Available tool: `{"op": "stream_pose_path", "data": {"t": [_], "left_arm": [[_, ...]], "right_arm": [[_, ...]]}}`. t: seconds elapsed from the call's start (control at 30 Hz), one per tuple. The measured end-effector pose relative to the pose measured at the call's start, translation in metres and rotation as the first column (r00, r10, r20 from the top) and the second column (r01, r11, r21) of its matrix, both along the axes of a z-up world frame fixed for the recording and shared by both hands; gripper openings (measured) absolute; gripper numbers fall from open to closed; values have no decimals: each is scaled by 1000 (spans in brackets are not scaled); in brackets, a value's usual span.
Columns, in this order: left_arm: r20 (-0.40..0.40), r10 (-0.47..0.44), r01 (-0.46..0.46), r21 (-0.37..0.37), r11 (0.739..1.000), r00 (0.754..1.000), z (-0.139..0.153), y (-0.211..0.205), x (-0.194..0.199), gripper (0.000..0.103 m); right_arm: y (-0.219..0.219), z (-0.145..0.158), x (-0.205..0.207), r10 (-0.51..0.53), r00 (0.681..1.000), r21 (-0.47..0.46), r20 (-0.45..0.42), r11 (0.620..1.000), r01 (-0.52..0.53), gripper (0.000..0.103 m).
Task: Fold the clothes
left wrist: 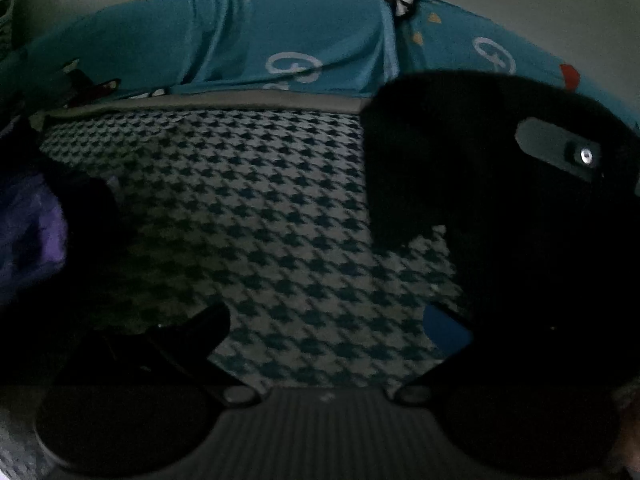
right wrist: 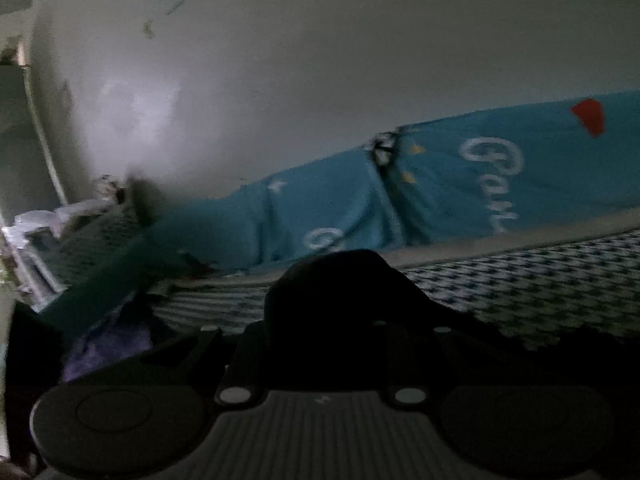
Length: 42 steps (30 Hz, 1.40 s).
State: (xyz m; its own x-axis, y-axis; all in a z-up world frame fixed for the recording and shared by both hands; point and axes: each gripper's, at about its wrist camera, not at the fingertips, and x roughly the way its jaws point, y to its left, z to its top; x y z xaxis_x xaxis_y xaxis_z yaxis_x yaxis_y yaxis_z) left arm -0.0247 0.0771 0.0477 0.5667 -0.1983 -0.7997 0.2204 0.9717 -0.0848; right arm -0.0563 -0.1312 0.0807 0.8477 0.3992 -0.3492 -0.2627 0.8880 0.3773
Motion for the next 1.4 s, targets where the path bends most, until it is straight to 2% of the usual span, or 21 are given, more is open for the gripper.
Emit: {"op": "stream_pose_path", "data": {"t": [0.33, 0.43, 0.5, 0.57, 0.63, 0.77, 0.83, 1.07, 1.4], "left_arm": [[2, 69, -69, 40, 997, 998, -1, 41, 0, 103], [0, 85, -85, 46, 995, 996, -1, 49, 0, 103], [1, 92, -92, 61, 994, 996, -1, 52, -1, 103], [3, 100, -100, 76, 992, 995, -2, 55, -2, 103], [4, 109, -109, 82, 991, 994, -1, 57, -2, 103], [6, 127, -127, 93, 987, 992, 0, 62, -2, 103], [7, 136, -136, 98, 986, 991, 0, 64, -3, 103], [22, 138, -140, 118, 983, 990, 1, 60, -6, 103], [28, 146, -149, 127, 981, 989, 4, 58, -12, 103]], "right_arm": [[40, -3, 15, 115, 993, 67, 7, 991, -115, 18], [50, -7, 18, 140, 990, 56, -7, 989, -139, 19], [59, -12, 22, 161, 986, 38, -39, 986, -159, 24], [67, -19, 28, 173, 981, 23, -91, 985, -171, 34], [73, -24, 30, 200, 972, 12, -119, 980, -200, 37], [78, -23, 22, 228, 969, -19, -96, 973, -231, 54], [74, -20, 19, 228, 970, -6, -83, 973, -229, 57], [64, -8, 11, 208, 978, 27, -34, 978, -207, 58], [53, -2, 8, 171, 984, 45, -41, 985, -169, 59]]}}
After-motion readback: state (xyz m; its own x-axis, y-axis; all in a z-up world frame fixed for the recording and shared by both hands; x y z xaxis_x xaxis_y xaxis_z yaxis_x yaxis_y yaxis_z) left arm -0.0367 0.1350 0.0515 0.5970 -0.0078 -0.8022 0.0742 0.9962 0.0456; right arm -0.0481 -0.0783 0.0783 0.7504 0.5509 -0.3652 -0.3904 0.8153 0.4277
